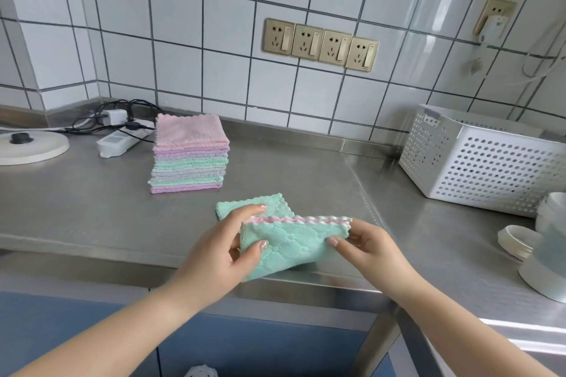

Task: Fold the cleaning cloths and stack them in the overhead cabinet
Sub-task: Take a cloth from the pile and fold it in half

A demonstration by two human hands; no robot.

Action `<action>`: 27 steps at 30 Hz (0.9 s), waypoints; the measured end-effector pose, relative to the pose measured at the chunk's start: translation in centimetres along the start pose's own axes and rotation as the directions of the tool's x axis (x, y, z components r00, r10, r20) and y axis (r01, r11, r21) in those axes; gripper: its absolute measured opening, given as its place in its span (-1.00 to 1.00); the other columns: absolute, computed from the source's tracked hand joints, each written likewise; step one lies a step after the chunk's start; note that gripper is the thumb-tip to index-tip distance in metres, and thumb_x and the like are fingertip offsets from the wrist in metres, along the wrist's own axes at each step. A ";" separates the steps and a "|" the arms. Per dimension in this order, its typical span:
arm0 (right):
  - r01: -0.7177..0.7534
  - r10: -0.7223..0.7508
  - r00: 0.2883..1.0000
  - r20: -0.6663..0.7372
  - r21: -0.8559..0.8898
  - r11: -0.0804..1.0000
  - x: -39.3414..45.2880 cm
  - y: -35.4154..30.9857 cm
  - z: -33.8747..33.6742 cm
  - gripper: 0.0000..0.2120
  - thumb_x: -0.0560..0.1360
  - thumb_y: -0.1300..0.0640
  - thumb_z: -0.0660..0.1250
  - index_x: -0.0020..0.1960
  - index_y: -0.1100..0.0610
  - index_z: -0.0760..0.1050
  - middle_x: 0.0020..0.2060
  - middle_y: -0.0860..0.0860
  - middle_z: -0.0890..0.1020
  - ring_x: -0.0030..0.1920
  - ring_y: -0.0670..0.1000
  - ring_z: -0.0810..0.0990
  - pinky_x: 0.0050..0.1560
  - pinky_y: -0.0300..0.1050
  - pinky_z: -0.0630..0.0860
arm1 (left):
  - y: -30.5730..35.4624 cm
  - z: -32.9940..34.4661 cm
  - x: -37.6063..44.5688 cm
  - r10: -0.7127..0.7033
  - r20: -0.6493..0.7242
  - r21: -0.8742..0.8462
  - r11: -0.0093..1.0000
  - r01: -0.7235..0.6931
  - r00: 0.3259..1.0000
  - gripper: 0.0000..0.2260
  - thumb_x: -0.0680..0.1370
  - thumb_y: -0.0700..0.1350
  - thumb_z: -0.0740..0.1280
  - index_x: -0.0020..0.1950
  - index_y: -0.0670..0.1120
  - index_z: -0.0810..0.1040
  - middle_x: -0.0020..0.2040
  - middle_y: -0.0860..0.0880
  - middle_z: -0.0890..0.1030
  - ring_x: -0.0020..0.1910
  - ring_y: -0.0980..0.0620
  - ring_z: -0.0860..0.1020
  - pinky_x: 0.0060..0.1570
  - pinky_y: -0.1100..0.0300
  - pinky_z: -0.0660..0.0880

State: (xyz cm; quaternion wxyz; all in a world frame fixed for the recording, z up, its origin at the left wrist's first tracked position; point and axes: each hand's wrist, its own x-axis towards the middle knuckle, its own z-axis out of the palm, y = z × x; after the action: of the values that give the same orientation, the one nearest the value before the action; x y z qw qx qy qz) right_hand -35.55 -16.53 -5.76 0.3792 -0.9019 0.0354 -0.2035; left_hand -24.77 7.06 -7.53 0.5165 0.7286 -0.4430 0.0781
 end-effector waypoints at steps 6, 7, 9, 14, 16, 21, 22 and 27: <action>-0.107 0.108 0.993 -0.042 0.020 0.994 3.7 -0.6 2.5 -0.66 0.48 -0.09 0.31 -0.14 0.22 0.48 -0.25 0.21 0.56 -0.32 -0.03 0.42 -0.26 -0.07 0.35 | -1.8 -2.1 1.8 -0.125 -0.037 0.097 0.987 0.128 0.992 -0.82 0.48 -0.14 0.40 -0.14 0.12 0.47 -0.49 0.25 0.45 -0.53 0.14 0.32 -0.46 0.38 0.22; -0.129 0.130 0.991 -0.041 0.011 0.992 4.6 -0.6 2.9 -0.68 0.49 -0.05 0.31 -0.15 0.24 0.47 -0.28 0.21 0.53 -0.33 -0.06 0.39 -0.27 -0.09 0.32 | -2.5 -2.4 2.3 -0.170 -0.018 0.085 0.982 0.171 0.985 -0.82 0.49 -0.13 0.39 -0.17 0.13 0.46 -0.47 0.22 0.48 -0.53 0.12 0.33 -0.46 0.34 0.25; -0.190 0.189 0.981 -0.043 -0.027 0.981 6.7 -0.6 3.6 -0.67 0.51 -0.01 0.29 -0.17 0.28 0.43 -0.38 0.12 0.43 -0.36 -0.07 0.33 -0.32 -0.16 0.25 | -4.2 -3.0 3.8 -0.275 0.016 0.039 0.961 0.275 0.961 -0.85 0.48 -0.13 0.40 -0.19 0.09 0.48 -0.33 0.16 0.57 -0.43 0.04 0.48 -0.31 0.14 0.46; -0.288 0.293 0.956 -0.007 -0.209 0.935 12.2 0.1 5.8 -0.66 0.53 0.00 0.26 -0.32 0.17 0.33 -0.44 -0.04 0.37 -0.41 -0.06 0.29 -0.38 -0.17 0.19 | -7.6 -3.7 8.0 -0.454 0.026 0.072 0.889 0.452 0.890 -0.90 0.48 -0.12 0.39 -0.21 0.01 0.51 -0.18 0.04 0.58 -0.20 0.00 0.55 -0.14 0.07 0.55; -0.328 0.347 0.938 0.019 -0.276 0.903 13.4 0.7 6.5 -0.67 0.52 -0.01 0.27 -0.36 0.08 0.30 -0.46 -0.07 0.37 -0.40 -0.07 0.33 -0.41 -0.20 0.20 | -8.3 -3.9 9.1 -0.507 0.025 0.103 0.858 0.502 0.861 -0.93 0.49 -0.12 0.38 -0.18 -0.07 0.54 -0.20 0.01 0.59 -0.18 -0.06 0.59 -0.16 0.07 0.58; -0.382 0.411 0.909 0.071 -0.252 0.889 14.5 1.2 6.8 -0.83 0.46 -0.02 0.36 0.01 -0.07 0.44 -0.21 -0.11 0.56 -0.15 -0.07 0.51 -0.27 -0.25 0.35 | -9.4 -4.2 9.8 -0.572 0.086 0.237 0.807 0.541 0.816 -0.92 0.50 -0.08 0.36 -0.14 -0.08 0.57 -0.26 0.08 0.54 -0.22 -0.10 0.64 -0.24 0.01 0.62; -0.366 0.394 0.916 0.075 -0.250 0.897 14.5 1.3 6.6 -0.76 0.45 -0.01 0.37 0.06 -0.14 0.37 -0.17 -0.11 0.56 -0.13 -0.07 0.52 -0.23 -0.25 0.36 | -9.4 -4.2 9.9 -0.564 0.101 0.261 0.810 0.526 0.819 -0.92 0.50 -0.08 0.36 -0.14 -0.07 0.57 -0.24 0.09 0.55 -0.25 -0.07 0.64 -0.25 0.04 0.62; -0.329 0.359 0.930 0.078 -0.255 0.909 14.8 1.9 6.3 -0.87 0.48 0.04 0.33 0.03 -0.10 0.53 -0.12 -0.08 0.60 -0.13 -0.08 0.54 -0.24 -0.28 0.38 | -9.9 -4.2 10.2 -0.568 0.158 0.296 0.807 0.510 0.808 -0.93 0.51 -0.09 0.36 -0.17 -0.02 0.54 -0.18 0.08 0.55 -0.30 -0.04 0.62 -0.27 0.09 0.62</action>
State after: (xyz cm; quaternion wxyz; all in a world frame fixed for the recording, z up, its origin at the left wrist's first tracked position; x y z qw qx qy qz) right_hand -19.30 -16.86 -6.03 0.3002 -0.9311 0.1945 -0.0718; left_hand -10.03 5.47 -6.55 0.3682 0.8854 -0.2621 -0.1081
